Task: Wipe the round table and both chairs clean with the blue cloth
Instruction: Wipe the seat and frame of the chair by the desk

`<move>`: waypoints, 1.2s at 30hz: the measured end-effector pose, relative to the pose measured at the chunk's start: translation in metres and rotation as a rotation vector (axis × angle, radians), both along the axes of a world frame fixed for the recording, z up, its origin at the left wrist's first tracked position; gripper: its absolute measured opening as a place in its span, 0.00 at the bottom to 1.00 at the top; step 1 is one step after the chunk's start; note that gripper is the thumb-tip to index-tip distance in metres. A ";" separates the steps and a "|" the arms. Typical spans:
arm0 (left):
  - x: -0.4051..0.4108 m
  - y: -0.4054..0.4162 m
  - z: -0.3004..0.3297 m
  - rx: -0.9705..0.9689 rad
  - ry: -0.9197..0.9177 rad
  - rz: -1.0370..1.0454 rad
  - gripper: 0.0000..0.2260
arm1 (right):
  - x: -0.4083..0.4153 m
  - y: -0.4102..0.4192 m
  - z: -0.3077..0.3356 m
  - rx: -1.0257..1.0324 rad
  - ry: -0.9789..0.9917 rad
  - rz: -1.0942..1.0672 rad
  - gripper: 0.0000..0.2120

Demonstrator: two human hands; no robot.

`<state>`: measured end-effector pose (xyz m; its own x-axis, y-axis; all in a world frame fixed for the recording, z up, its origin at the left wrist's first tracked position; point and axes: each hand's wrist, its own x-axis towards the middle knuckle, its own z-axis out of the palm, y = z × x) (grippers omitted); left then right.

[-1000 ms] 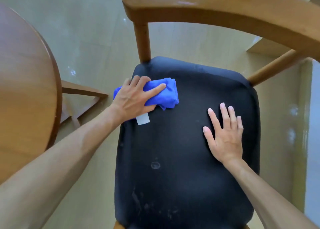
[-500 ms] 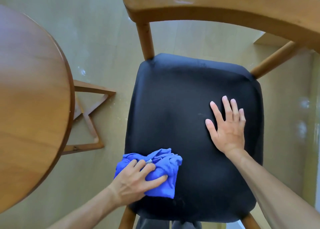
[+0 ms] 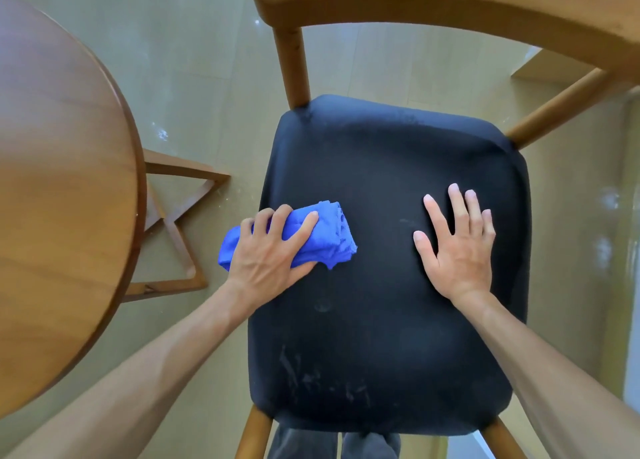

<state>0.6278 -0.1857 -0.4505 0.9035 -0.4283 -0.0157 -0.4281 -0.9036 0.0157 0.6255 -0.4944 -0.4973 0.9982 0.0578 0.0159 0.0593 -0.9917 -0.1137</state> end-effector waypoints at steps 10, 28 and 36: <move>-0.159 -0.023 0.003 -0.174 0.097 -0.528 0.15 | 0.000 0.001 0.001 0.002 0.015 -0.008 0.26; -0.044 -0.013 0.016 -0.131 0.133 -0.089 0.26 | 0.000 0.000 0.000 0.008 0.005 -0.002 0.25; -0.132 -0.003 0.021 -0.067 0.364 -0.770 0.17 | 0.001 0.002 0.002 0.016 0.015 -0.007 0.26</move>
<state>0.4958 -0.1891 -0.4297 0.3032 -0.9314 -0.2016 -0.8805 -0.3547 0.3145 0.6266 -0.4925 -0.4950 0.9987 0.0505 0.0014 0.0503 -0.9902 -0.1302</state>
